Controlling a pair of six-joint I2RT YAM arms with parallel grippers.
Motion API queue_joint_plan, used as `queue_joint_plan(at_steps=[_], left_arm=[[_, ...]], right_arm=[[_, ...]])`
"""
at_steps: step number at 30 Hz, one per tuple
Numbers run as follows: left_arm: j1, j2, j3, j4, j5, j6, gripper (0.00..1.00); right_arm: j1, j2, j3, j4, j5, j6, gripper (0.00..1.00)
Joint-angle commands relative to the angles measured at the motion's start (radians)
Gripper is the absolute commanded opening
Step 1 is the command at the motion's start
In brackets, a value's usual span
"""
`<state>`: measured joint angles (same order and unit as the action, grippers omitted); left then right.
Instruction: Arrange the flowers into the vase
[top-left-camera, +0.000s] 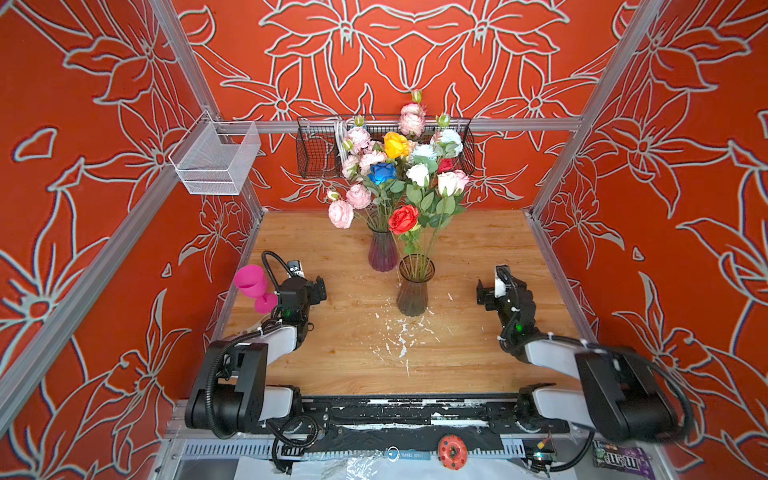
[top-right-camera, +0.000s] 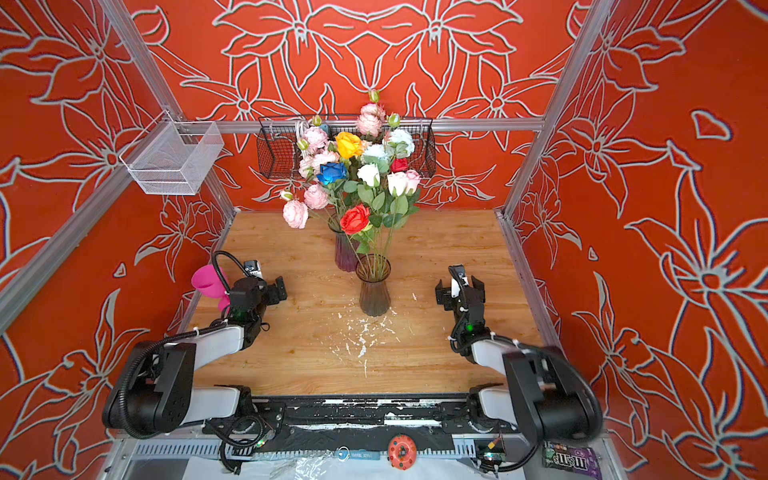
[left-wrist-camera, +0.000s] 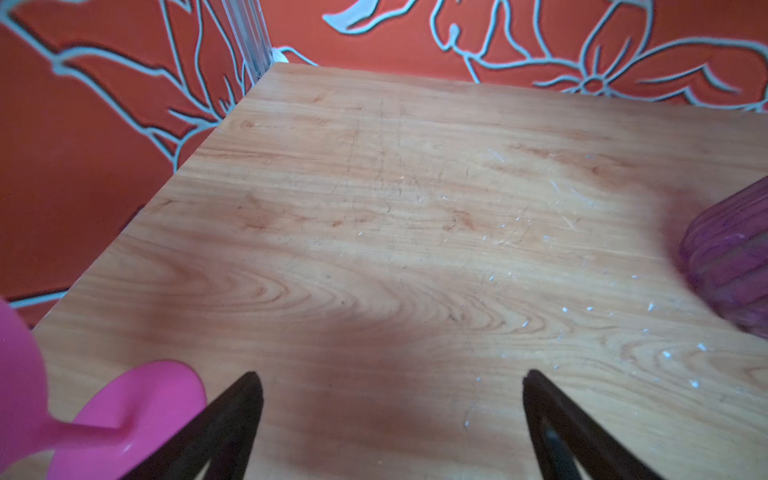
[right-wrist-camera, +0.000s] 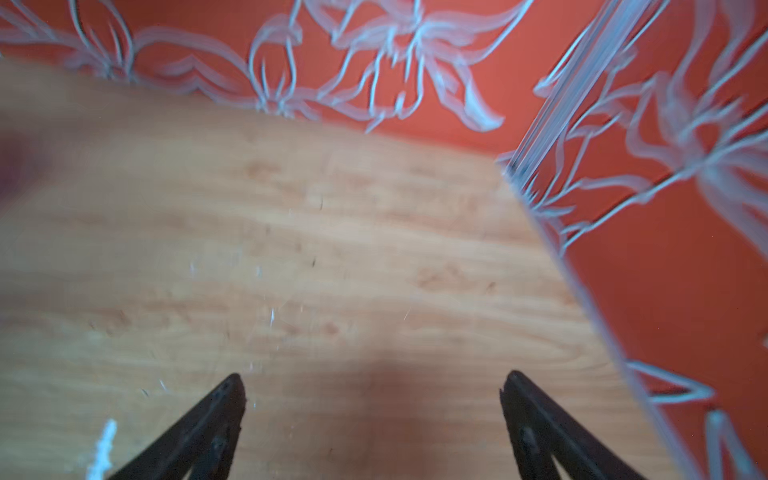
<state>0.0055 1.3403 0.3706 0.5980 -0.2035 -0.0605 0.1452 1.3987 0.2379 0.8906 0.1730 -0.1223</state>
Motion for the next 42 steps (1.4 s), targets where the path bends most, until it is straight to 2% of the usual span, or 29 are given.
queue_joint_plan(at_steps=[1,2,3,19,42], left_arm=[[0.003,0.005,0.005,-0.04,0.029,-0.003,0.97],[0.003,0.005,0.009,-0.049,0.031,-0.004,0.97],[0.002,0.005,0.006,-0.042,0.029,-0.002,0.97],[0.002,0.007,0.009,-0.046,0.03,-0.002,0.97],[0.003,0.006,0.007,-0.045,0.032,-0.002,0.97]], right_arm=[[-0.02,-0.003,0.018,0.018,0.004,0.047,0.97],[-0.048,0.0,0.051,-0.055,-0.04,0.066,0.97],[-0.056,0.033,0.06,-0.018,-0.06,0.067,0.97],[-0.111,0.031,0.118,-0.145,-0.105,0.113,0.97],[-0.111,0.016,0.094,-0.113,-0.112,0.105,0.97]])
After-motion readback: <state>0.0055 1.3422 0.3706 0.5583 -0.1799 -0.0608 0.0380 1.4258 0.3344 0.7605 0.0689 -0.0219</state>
